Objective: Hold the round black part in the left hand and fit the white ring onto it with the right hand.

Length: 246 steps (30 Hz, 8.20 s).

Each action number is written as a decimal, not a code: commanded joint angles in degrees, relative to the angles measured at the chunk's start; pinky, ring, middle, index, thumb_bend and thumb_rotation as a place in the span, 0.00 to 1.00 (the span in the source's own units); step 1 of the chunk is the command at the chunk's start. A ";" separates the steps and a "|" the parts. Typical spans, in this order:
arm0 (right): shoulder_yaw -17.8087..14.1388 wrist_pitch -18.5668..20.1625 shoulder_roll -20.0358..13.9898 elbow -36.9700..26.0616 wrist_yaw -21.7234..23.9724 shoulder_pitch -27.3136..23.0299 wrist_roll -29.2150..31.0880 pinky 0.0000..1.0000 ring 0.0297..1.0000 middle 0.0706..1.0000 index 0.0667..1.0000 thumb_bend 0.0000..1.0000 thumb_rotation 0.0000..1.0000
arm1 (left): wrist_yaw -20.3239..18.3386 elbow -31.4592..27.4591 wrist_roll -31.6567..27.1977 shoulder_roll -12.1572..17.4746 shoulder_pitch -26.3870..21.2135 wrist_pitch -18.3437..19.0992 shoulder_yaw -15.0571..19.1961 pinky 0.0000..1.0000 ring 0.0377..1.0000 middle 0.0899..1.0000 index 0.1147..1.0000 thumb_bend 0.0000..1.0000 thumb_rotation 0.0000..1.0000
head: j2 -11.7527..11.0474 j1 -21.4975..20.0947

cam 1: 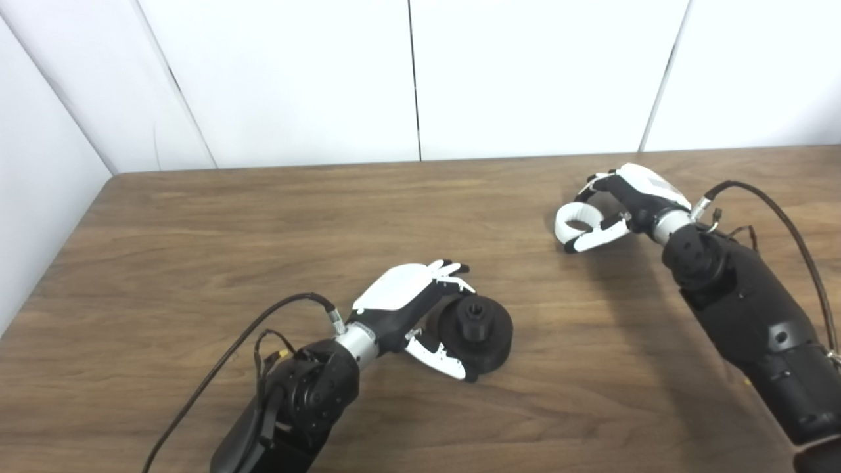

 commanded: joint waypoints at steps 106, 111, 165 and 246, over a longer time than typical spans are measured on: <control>1.07 9.54 6.52 -48.49 22.72 8.73 -5.62 0.91 0.96 0.85 0.45 0.52 0.16 | -1.84 0.08 1.77 0.83 -2.10 1.45 0.32 0.94 1.00 0.96 0.66 0.88 0.34 | 1.38 0.86; 2.02 8.74 6.34 -47.99 22.93 8.77 -5.84 0.91 0.96 0.84 0.45 0.52 0.16 | -1.53 0.40 1.70 0.86 -2.25 1.08 0.45 0.95 1.00 0.96 0.66 0.88 0.33 | 1.40 0.89; 5.26 5.67 6.08 -42.40 23.06 9.99 -4.71 0.92 0.97 0.85 0.45 0.52 0.16 | -2.14 -1.17 2.22 0.16 -2.15 1.13 0.66 0.93 1.00 0.96 0.65 0.89 0.35 | 2.03 1.84; -0.30 5.50 4.14 -41.46 20.64 10.11 -1.95 0.88 0.95 0.87 0.74 1.00 0.48 | -2.54 -1.47 1.52 0.46 -1.61 2.02 1.25 0.95 1.00 0.96 0.65 0.88 0.35 | 2.26 2.49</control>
